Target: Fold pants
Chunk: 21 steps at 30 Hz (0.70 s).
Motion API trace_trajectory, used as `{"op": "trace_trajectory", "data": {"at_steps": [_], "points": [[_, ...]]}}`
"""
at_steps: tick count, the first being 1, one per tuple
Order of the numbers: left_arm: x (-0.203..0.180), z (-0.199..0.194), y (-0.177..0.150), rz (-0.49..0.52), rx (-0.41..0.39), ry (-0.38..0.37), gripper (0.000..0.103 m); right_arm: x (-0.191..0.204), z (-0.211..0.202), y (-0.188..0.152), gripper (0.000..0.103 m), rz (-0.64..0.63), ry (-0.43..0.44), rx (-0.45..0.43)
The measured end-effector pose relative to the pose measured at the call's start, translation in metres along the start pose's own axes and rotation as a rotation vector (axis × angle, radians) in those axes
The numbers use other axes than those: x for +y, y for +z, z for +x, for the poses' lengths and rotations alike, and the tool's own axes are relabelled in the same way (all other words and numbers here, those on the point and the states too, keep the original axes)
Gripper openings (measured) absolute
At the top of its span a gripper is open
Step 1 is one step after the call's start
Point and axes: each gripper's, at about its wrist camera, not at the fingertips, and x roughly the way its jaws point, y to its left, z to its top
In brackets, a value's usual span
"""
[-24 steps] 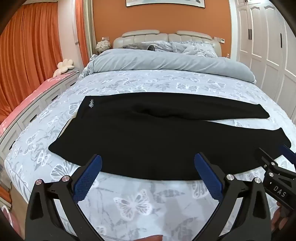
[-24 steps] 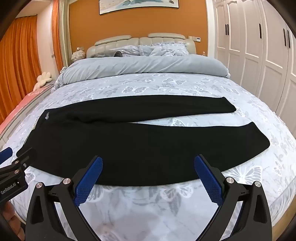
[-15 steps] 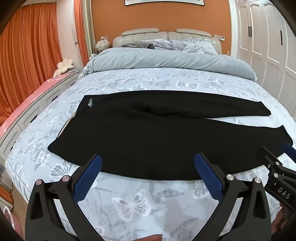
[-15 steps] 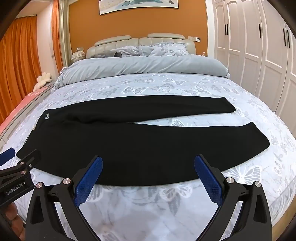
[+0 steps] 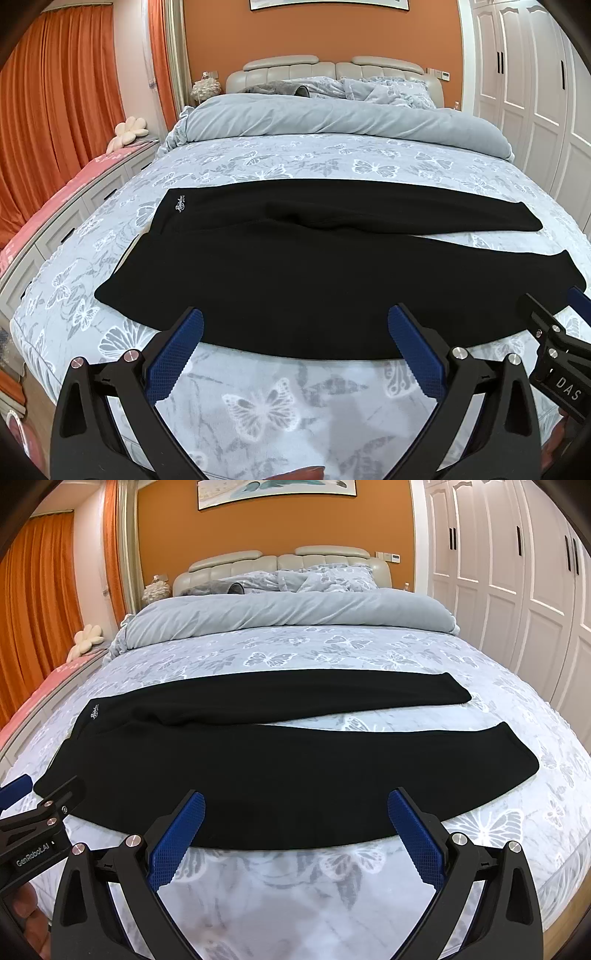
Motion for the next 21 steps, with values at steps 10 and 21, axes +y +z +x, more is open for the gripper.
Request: {"op": "trace_trajectory", "data": {"at_steps": [10, 21], "points": [[0.0008, 0.0019, -0.0011, -0.001, 0.002, -0.001, 0.098, -0.0002, 0.0017, 0.0003, 0.098, -0.001, 0.003, 0.004], [0.0023, 0.0025, -0.0022, 0.001, -0.001, 0.003, 0.098, 0.0006, 0.0024, 0.0004, 0.098, -0.002, 0.001, 0.003]]}}
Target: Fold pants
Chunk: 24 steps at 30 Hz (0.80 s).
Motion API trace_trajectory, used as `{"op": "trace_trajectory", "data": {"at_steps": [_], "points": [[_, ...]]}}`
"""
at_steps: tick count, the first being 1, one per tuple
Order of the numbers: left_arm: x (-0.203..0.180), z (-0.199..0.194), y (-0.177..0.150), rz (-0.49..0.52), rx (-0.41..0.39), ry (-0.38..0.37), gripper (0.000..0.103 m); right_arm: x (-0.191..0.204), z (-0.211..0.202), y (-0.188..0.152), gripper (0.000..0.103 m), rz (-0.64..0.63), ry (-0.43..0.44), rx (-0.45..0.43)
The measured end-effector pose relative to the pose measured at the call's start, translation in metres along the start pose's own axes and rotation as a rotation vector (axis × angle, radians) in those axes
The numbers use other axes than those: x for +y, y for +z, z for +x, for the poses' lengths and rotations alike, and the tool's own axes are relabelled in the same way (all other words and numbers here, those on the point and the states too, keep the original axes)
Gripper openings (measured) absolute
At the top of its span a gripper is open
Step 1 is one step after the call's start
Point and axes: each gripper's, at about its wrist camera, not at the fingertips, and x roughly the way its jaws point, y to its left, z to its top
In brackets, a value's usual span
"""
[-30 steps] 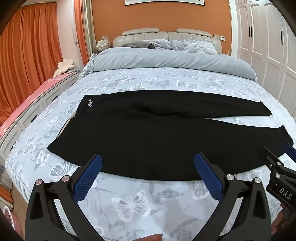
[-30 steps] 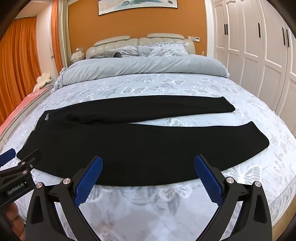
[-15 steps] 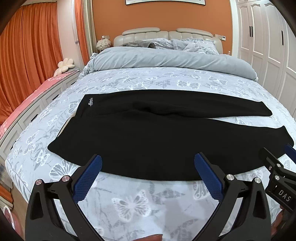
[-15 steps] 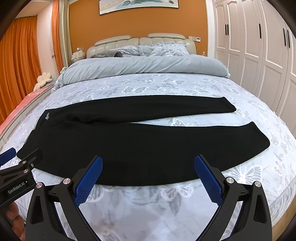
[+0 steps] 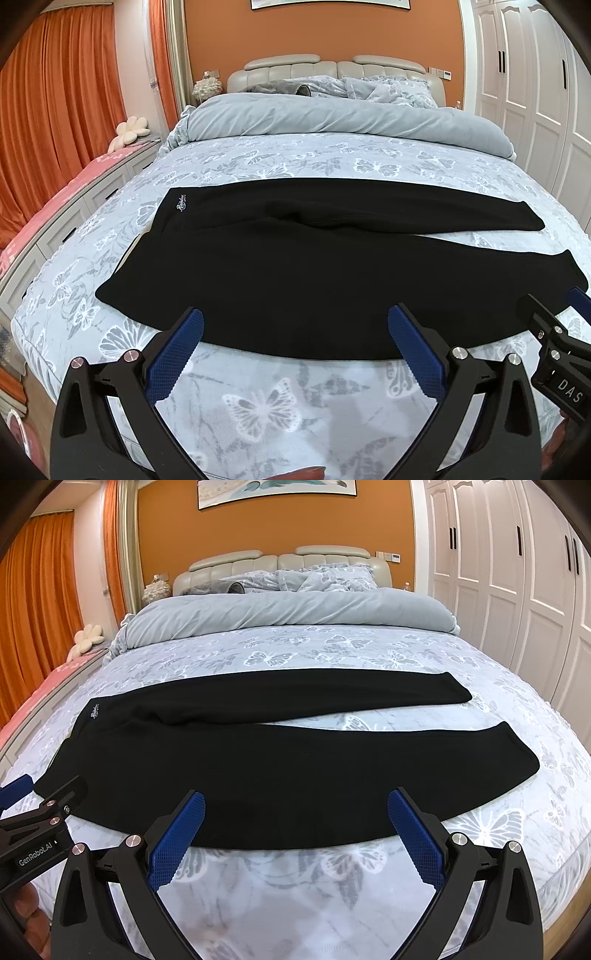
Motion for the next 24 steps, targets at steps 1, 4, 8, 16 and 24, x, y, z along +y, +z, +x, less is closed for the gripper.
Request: {"op": "trace_trajectory", "data": {"at_steps": [1, 4, 8, 16, 24], "points": [[0.0007, 0.0007, -0.0007, -0.001, 0.000, -0.001, 0.098, 0.0005, -0.0003, -0.0004, 0.098, 0.000, 0.000, -0.001], [-0.0003, 0.0006, -0.0007, 0.001, -0.001, 0.002, 0.098, 0.0004, 0.0007, -0.0003, 0.098, 0.000, 0.000, 0.000], [0.0006, 0.0004, -0.0008, 0.000, 0.001, 0.001, 0.098, 0.0007, -0.0003, -0.0005, 0.098, 0.001, -0.001, 0.000], [0.0016, 0.0015, -0.0016, 0.000, 0.000, 0.001, 0.098, 0.0003, 0.0000, -0.0003, 0.098, 0.000, -0.001, 0.000], [0.0005, 0.0008, -0.0003, 0.000, 0.001, 0.003, 0.098, 0.0001, 0.0003, -0.0002, 0.098, 0.001, -0.001, 0.000]]}}
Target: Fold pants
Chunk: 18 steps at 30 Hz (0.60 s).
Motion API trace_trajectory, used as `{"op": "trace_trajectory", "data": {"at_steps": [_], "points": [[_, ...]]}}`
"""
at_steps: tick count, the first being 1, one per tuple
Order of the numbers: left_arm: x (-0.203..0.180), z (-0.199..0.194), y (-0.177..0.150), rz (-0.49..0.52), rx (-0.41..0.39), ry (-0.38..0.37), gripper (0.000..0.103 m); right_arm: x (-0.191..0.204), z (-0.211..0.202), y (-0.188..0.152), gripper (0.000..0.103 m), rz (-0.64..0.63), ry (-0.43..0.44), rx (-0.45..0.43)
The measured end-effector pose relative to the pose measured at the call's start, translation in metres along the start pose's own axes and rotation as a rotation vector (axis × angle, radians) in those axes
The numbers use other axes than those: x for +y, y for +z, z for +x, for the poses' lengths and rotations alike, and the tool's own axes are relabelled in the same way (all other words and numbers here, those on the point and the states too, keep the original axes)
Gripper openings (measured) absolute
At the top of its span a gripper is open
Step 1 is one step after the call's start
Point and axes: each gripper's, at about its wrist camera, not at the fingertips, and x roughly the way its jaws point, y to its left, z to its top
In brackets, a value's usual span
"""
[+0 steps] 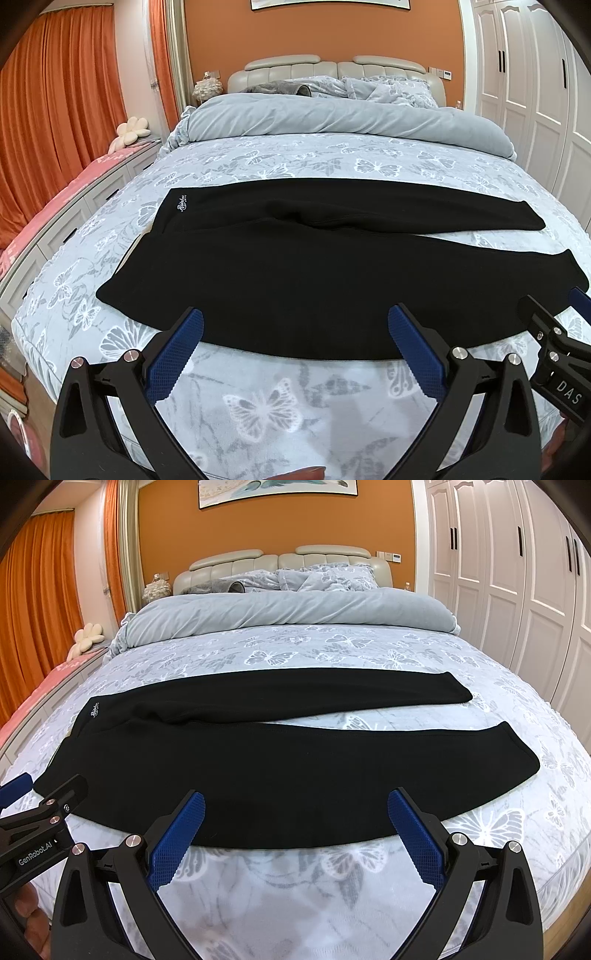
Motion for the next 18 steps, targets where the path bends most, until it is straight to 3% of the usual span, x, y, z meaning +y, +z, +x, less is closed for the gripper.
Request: {"op": "trace_trajectory", "data": {"at_steps": [18], "points": [[0.0019, 0.0016, -0.0005, 0.002, 0.004, 0.000, 0.098, -0.0002, -0.0005, 0.0001, 0.098, 0.000, 0.001, 0.002]]}}
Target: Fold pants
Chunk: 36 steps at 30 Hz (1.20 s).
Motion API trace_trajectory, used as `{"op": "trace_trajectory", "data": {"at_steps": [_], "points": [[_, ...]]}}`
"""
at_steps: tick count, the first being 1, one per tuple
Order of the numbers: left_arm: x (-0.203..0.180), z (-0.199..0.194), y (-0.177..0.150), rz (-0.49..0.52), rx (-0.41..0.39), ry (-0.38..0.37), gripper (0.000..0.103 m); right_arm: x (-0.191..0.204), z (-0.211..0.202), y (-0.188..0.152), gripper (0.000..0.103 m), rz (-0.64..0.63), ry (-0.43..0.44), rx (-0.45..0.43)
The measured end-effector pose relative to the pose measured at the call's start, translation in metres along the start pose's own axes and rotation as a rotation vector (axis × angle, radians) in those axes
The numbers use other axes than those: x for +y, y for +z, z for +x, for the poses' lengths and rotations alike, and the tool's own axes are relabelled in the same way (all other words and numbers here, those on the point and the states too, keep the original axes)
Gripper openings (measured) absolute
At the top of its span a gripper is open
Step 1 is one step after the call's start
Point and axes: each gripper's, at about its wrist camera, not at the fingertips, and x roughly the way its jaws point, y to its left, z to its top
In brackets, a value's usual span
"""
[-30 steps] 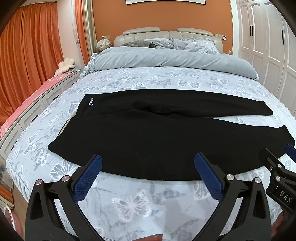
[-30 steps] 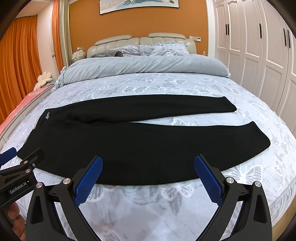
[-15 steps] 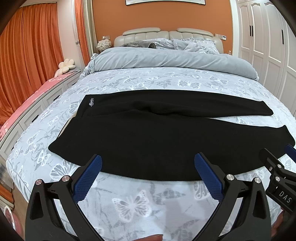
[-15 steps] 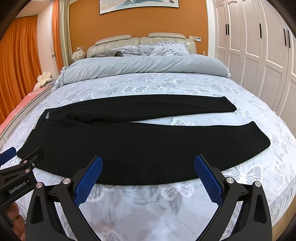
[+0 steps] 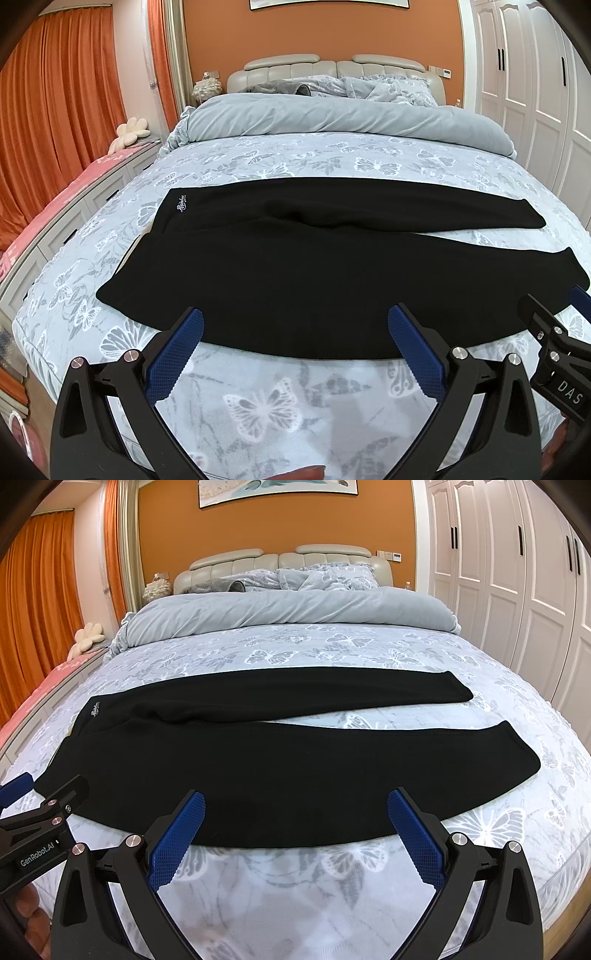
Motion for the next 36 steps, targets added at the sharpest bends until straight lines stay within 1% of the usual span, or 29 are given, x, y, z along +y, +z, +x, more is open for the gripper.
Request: {"op": "trace_trajectory", "data": {"at_steps": [12, 19, 22, 24, 26, 27, 28, 30, 32, 33, 34, 35, 36], "points": [[0.003, 0.001, -0.002, 0.000, -0.002, 0.009, 0.098, 0.002, 0.002, -0.002, 0.098, 0.001, 0.001, 0.006], [0.008, 0.001, 0.001, 0.002, -0.022, -0.012, 0.098, 0.000, 0.009, -0.006, 0.098, 0.004, -0.002, 0.025], [0.008, 0.004, 0.008, -0.001, -0.044, -0.028, 0.098, -0.009, 0.017, 0.004, 0.098, 0.002, 0.014, 0.046], [0.008, 0.007, 0.015, -0.001, -0.066, -0.018, 0.098, -0.016, 0.018, 0.014, 0.098, -0.004, 0.020, 0.042], [0.016, 0.014, 0.024, -0.014, -0.077, -0.021, 0.098, -0.031, 0.020, 0.035, 0.098, -0.013, 0.031, 0.040], [0.019, 0.018, 0.029, -0.022, -0.067, -0.029, 0.098, -0.040, 0.021, 0.045, 0.098, -0.015, 0.037, 0.034], [0.026, 0.026, 0.038, -0.033, -0.047, -0.052, 0.098, -0.055, 0.025, 0.059, 0.098, -0.011, 0.035, 0.025], [0.034, 0.036, 0.052, -0.039, -0.014, -0.070, 0.098, -0.082, 0.037, 0.079, 0.098, 0.010, 0.035, 0.030], [0.048, 0.053, 0.072, -0.033, 0.012, -0.087, 0.098, -0.122, 0.064, 0.101, 0.098, 0.044, 0.037, 0.056], [0.059, 0.065, 0.085, -0.043, 0.029, -0.076, 0.098, -0.140, 0.078, 0.109, 0.098, 0.055, 0.024, 0.073], [0.072, 0.079, 0.098, -0.062, 0.048, -0.063, 0.098, -0.164, 0.101, 0.119, 0.098, 0.068, -0.004, 0.108], [0.082, 0.091, 0.107, -0.080, 0.064, -0.060, 0.098, -0.188, 0.124, 0.128, 0.098, 0.087, -0.052, 0.141], [0.098, 0.109, 0.121, -0.107, 0.086, -0.062, 0.098, -0.202, 0.139, 0.133, 0.098, 0.095, -0.080, 0.160]]}}
